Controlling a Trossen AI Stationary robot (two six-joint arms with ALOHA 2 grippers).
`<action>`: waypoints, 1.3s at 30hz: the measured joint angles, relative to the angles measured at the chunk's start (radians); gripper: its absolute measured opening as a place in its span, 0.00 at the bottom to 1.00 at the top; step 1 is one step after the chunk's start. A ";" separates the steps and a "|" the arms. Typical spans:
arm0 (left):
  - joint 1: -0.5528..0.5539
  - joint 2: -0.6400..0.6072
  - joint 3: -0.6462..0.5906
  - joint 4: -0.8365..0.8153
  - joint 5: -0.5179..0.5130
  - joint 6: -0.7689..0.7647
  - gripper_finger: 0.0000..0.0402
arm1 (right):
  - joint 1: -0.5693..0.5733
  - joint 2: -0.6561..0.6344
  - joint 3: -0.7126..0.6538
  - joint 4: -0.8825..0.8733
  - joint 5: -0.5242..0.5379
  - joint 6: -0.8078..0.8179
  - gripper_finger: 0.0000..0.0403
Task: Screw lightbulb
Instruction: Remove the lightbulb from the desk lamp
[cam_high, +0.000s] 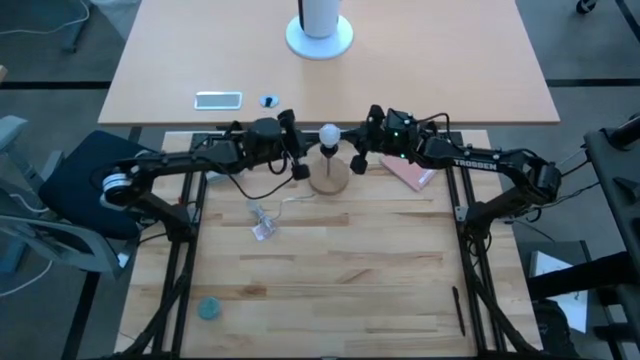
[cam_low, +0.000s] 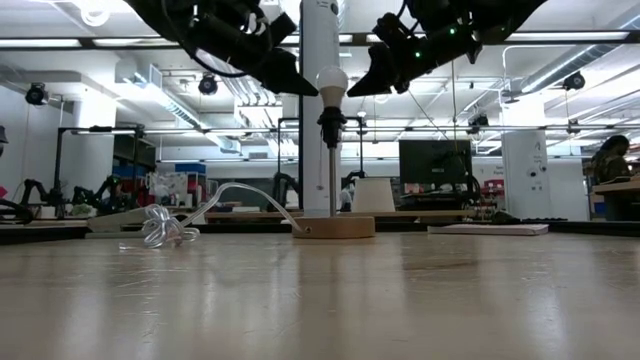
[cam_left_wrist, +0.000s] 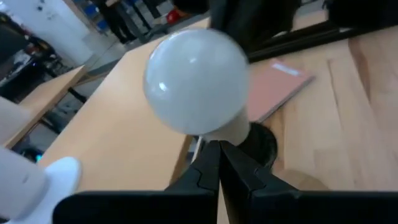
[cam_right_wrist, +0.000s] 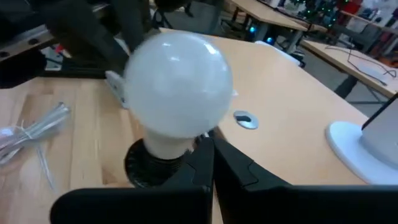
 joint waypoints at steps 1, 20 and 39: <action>0.000 -0.005 0.000 -0.005 -0.011 0.000 0.00 | 0.000 -0.004 0.000 -0.024 -0.001 -0.003 0.00; 0.009 0.014 0.001 0.103 -0.006 0.008 0.00 | 0.002 -0.023 -0.001 -0.001 -0.056 -0.019 0.00; 0.013 0.013 0.001 0.136 -0.027 0.018 0.00 | 0.002 -0.014 -0.001 0.033 -0.181 -0.019 0.00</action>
